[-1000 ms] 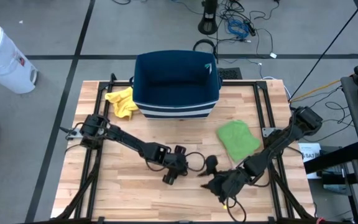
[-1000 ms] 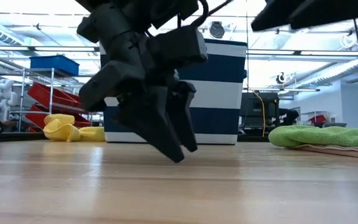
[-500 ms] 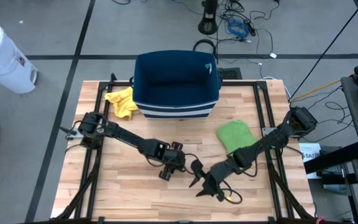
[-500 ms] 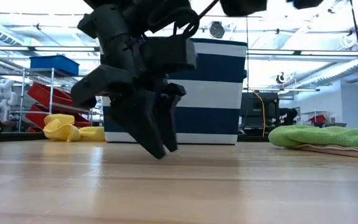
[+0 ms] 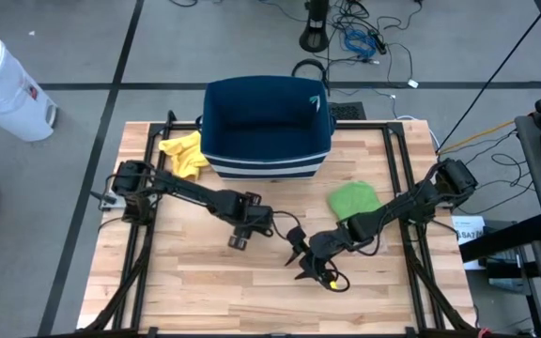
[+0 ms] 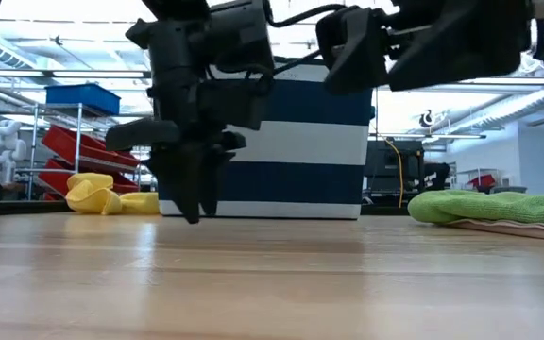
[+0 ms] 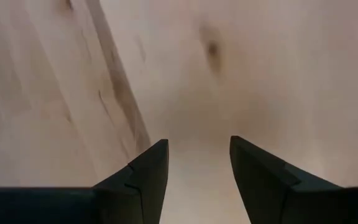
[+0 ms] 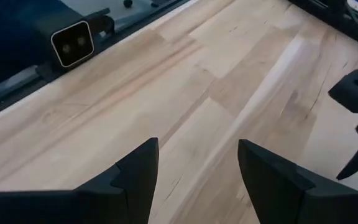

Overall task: Fold towel
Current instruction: Fold the yellow towel

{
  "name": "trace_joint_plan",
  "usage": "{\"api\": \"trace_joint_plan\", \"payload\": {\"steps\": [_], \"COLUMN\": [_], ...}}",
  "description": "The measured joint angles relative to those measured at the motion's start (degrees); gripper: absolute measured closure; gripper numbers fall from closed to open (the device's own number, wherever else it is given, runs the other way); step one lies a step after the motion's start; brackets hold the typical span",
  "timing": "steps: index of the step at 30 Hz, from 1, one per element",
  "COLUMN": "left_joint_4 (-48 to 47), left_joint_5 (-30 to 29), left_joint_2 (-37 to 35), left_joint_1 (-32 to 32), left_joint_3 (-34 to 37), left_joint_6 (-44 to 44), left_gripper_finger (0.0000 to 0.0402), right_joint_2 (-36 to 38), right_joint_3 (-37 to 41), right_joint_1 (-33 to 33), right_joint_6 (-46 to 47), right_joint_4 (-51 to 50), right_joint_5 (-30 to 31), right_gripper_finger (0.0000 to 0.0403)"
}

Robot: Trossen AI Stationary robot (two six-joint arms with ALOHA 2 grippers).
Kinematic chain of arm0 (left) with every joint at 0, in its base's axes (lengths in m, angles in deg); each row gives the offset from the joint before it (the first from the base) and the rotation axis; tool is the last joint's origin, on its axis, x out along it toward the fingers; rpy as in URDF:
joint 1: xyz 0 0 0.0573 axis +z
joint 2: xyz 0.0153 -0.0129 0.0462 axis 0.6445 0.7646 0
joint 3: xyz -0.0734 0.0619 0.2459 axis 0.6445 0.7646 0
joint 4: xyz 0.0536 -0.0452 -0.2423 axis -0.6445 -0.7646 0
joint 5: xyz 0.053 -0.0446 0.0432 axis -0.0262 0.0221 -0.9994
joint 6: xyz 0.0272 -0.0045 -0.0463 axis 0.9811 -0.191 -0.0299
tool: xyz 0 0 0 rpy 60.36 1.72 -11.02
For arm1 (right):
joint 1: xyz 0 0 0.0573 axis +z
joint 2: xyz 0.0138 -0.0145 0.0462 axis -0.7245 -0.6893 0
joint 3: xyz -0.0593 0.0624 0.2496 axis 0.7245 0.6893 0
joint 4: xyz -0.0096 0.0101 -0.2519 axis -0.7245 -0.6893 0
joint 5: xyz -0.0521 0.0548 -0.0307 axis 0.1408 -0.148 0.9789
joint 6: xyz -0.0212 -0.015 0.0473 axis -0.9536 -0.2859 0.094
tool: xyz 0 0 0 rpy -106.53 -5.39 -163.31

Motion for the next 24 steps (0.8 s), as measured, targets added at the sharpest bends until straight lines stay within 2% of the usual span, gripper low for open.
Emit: {"api": "trace_joint_plan", "payload": {"steps": [5,12,17,24], "left_joint_4": [2.1,2.3,1.1,-0.4], "left_joint_5": [1.1,6.3,4.3,4.7], "left_joint_2": [-0.2,-0.9,-3.2,-9.9], "left_joint_1": [3.6,7.9,9.1,11.2], "left_joint_3": [2.8,3.7,4.0,4.1], "left_joint_6": [1.7,2.9,3.8,3.4], "left_gripper_finger": [0.0225,0.0225,0.0225,0.0225], "right_joint_2": [0.0,0.0,0.0,0.0], "right_joint_3": [1.6,2.6,3.9,4.7], "right_joint_1": [-0.3,-0.3,-0.3,-0.4], "right_joint_6": [0.3,1.7,2.2,2.9], "right_joint_4": [1.4,1.5,2.4,4.0], "right_joint_5": [0.0,-0.1,0.0,0.0], "right_gripper_finger": [0.0196,0.0196,0.0196,0.0196]}}
